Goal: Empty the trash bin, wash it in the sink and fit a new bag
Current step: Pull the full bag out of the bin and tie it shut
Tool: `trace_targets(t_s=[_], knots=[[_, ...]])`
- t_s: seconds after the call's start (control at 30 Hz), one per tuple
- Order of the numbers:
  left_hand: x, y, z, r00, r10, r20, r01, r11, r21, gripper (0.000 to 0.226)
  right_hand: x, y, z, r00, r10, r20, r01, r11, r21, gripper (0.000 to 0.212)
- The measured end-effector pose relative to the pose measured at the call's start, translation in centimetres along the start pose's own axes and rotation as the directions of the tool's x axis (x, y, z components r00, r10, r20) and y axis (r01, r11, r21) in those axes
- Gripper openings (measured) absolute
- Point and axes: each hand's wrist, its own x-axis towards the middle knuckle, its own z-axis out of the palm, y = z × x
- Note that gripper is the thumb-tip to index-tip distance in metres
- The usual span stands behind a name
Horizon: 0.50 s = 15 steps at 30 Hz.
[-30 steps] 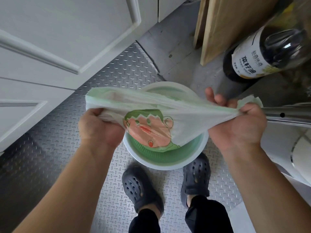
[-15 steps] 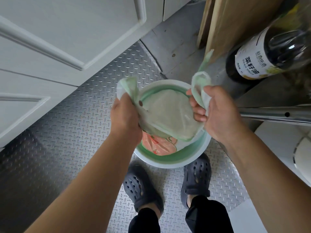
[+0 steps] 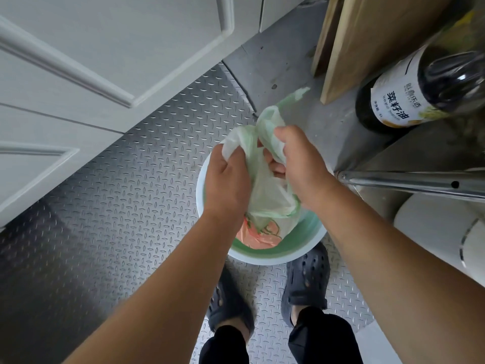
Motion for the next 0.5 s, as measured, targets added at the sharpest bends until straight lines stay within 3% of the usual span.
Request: trace_targets(t_s=[0.1, 0.17, 0.23, 0.4, 0.5], knots=[[0.1, 0.0, 0.1, 0.999, 0.035, 0.017, -0.036, 0.999, 0.015, 0.013, 0.7, 0.1, 0.4, 0.998, -0.059, -0.028, 0.055, 0.990, -0.130, 0.030], [0.1, -0.1, 0.1, 0.998, 0.056, 0.037, -0.057, 0.998, 0.024, 0.020, 0.8, 0.1, 0.8, 0.985, -0.170, -0.043, 0.167, 0.984, -0.066, 0.032], [0.1, -0.1, 0.2, 0.996, 0.070, 0.053, -0.072, 0.997, 0.028, 0.025, 0.8, 0.0, 1.2, 0.981, -0.187, -0.050, 0.190, 0.980, 0.053, 0.027], [-0.7, 0.1, 0.5, 0.994, 0.114, -0.003, -0.113, 0.989, 0.093, 0.014, 0.5, 0.3, 2.1, 0.998, -0.036, 0.058, 0.040, 0.996, -0.076, 0.028], [-1.4, 0.7, 0.5, 0.965, 0.260, 0.021, -0.260, 0.950, 0.173, 0.009, 0.2, 0.5, 1.9, 0.980, 0.074, 0.184, -0.055, 0.993, -0.105, 0.052]])
